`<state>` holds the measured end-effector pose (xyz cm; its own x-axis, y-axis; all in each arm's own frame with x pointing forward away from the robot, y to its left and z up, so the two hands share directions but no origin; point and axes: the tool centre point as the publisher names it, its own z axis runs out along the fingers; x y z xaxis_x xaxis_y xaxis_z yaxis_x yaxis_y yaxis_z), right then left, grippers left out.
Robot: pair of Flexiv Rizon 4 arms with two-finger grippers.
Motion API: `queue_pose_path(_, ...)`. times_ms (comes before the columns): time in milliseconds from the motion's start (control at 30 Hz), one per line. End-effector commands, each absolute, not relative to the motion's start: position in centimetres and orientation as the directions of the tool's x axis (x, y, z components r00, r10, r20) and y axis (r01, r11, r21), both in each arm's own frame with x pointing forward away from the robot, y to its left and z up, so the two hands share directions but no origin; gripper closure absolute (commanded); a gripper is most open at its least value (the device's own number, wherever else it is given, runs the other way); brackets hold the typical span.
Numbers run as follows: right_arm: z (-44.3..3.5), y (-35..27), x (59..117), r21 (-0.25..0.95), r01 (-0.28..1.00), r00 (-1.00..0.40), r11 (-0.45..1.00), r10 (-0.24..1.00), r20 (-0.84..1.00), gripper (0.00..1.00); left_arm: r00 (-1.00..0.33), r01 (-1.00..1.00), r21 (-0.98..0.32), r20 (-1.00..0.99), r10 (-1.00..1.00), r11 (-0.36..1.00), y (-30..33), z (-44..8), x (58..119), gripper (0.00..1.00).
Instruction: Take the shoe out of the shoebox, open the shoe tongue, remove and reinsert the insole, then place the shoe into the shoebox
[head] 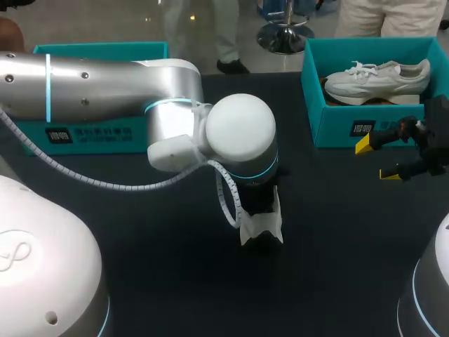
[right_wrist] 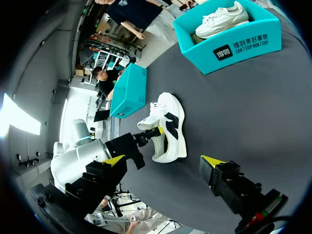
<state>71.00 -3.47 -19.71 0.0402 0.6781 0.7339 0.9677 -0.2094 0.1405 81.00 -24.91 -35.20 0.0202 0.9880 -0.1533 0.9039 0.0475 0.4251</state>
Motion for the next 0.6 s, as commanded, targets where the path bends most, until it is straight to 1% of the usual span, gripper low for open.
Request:
queue_pose_path(33,-19.7,-3.4,71.0,0.139,0.967,0.043,-0.211,0.680,0.732,0.00,0.022,0.906,0.420,-0.153,0.988,0.045,-24.8,-35.0,80.8,0.00)
queue_pose_path(600,-19.7,-3.4,71.0,0.139,0.967,0.043,-0.211,0.680,0.732,0.00,0.012,0.902,0.427,-0.156,0.988,0.057,-24.2,-32.9,82.0,0.00)
